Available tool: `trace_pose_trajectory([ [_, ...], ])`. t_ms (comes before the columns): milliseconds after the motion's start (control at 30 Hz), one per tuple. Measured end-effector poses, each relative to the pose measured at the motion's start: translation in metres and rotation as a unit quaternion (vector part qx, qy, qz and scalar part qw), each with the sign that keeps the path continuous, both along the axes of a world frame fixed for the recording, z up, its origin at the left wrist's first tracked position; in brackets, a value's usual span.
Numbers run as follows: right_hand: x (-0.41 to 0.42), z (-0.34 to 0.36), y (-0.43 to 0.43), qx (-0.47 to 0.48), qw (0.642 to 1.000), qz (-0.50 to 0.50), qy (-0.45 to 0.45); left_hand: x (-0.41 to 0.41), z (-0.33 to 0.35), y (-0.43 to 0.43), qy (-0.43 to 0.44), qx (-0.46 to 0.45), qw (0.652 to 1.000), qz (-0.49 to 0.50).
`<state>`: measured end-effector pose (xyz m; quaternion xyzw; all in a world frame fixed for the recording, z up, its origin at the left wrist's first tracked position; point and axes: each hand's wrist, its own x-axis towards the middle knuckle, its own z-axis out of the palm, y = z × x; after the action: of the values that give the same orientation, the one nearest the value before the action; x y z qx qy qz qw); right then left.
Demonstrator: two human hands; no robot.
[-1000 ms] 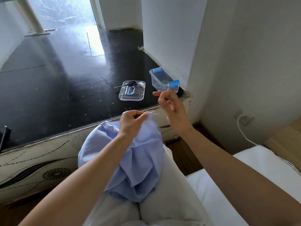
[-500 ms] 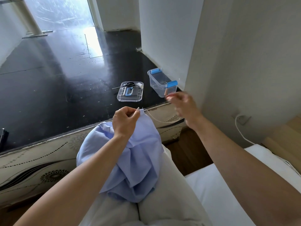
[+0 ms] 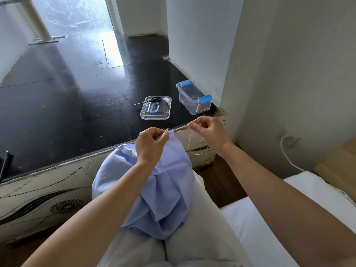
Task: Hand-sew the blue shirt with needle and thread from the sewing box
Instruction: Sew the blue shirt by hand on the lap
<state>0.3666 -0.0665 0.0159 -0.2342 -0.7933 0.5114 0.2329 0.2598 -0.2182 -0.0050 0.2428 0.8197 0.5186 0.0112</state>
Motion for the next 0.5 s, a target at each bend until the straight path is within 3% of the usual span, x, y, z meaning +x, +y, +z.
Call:
trace_pose_trajectory([
  [100, 0.006, -0.002, 0.013, -0.065, 0.985, -0.139, 0.078, 0.0, 0.0, 0.001, -0.012, 0.003, 1.0, 0.013],
  [200, 0.012, 0.0, 0.026, -0.172, 0.919, -0.309, 0.173, 0.0, 0.0, 0.0, -0.019, 0.003, 1.0, 0.017],
  [267, 0.014, -0.003, 0.03, -0.169, 0.912, -0.34, 0.157, 0.0, 0.0, 0.0, -0.018, 0.001, 1.0, 0.016],
  [367, 0.01, -0.007, 0.024, -0.122, 0.951, -0.267, 0.097, 0.001, 0.001, 0.001, -0.022, 0.004, 1.0, 0.014],
  [500, 0.006, 0.002, 0.007, -0.024, 0.999, -0.007, 0.041, 0.002, 0.003, 0.001, -0.016, 0.004, 1.0, -0.005],
])
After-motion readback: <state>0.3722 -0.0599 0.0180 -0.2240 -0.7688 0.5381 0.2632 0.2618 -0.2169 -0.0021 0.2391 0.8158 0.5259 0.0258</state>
